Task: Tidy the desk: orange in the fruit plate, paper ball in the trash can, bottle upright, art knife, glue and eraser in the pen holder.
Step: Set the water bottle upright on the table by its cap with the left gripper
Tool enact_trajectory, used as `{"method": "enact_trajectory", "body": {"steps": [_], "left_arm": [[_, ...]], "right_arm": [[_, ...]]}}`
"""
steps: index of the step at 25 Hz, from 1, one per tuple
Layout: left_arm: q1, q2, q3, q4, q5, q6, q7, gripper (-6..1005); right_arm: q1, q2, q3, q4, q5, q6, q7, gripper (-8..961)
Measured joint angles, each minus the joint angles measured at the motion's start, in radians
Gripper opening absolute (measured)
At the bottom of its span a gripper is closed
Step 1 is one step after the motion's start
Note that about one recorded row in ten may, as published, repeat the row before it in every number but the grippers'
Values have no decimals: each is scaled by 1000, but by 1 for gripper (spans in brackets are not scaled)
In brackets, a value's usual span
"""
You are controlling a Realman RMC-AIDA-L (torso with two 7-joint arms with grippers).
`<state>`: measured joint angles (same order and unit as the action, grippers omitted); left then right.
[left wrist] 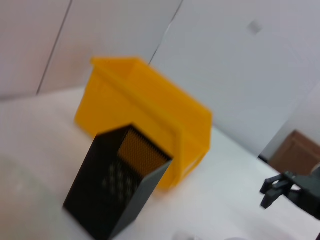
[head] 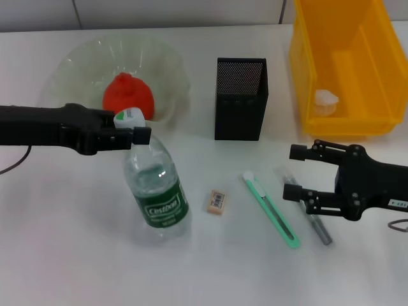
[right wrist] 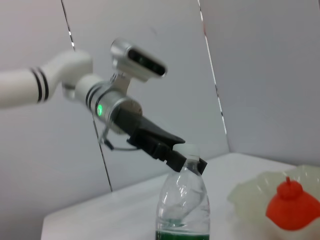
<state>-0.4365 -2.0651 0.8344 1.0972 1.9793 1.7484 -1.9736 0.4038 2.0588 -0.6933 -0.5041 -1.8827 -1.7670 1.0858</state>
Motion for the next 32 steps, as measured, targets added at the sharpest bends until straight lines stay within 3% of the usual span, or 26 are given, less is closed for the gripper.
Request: {"method": "enact_trajectory", "body": {"steps": [5, 8, 14, 18, 23, 32], "left_arm": [[43, 0, -21, -66, -134, 14, 177, 445], [64, 1, -79, -190, -225, 49, 397, 445], [75, 3, -182, -381, -248, 80, 704, 444], [99, -1, -254, -526, -251, 82, 1029, 444], [102, -2, -295, -631, -259, 32, 1183, 444], [97, -5, -363, -710, -262, -41, 1260, 443]], "right_arm": [[9, 5, 25, 0, 13, -25, 27, 766], [13, 13, 28, 2, 36, -34, 38, 766], [21, 18, 32, 24, 66, -36, 43, 766], [34, 19, 37, 56, 87, -36, 43, 766], [42, 20, 42, 78, 101, -29, 43, 766], [47, 21, 41, 91, 105, -25, 38, 766]]}}
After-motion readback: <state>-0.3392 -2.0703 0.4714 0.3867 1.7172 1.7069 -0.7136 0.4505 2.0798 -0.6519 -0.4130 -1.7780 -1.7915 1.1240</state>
